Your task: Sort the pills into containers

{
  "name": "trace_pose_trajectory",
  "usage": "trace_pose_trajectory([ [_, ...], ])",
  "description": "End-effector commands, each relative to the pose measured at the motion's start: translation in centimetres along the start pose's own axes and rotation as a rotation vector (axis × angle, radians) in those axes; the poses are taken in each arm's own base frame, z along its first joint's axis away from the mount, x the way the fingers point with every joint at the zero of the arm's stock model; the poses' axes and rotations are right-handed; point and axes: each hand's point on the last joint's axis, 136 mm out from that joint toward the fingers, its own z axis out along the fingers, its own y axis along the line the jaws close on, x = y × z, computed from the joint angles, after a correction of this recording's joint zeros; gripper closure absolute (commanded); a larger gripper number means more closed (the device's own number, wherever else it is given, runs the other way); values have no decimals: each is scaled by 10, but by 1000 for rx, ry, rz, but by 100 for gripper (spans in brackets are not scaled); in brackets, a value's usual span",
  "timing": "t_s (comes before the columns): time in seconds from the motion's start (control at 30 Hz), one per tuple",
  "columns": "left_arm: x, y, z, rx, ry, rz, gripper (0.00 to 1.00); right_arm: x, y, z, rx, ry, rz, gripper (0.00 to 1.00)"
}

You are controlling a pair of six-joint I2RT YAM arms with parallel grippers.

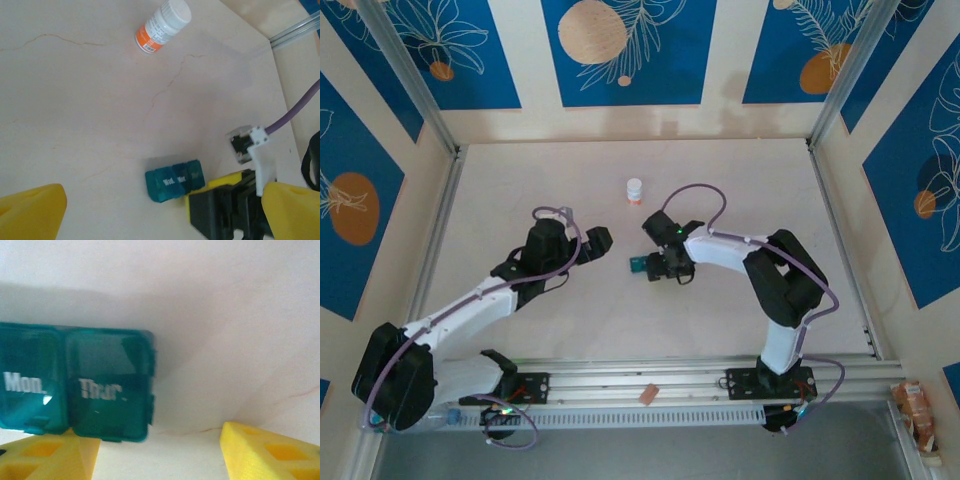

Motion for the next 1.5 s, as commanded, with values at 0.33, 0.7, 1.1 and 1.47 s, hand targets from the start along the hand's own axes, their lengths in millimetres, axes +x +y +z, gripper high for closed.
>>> trace_pose_trajectory([
  [0.33,6,-1,12,-49,127,147,0,-12,-27,-38,-143,-19,176,34],
  [0.7,32,0,32,-159,277,453,0,-53,-3,-40,-278,-26,193,33],
  [1.1,58,-11,51,-200,350,691,0,-55,-3,-7,-199,22,142,34],
  [1.47,83,-21,67,-143,403,804,0,-44,-4,9,-171,63,127,34],
])
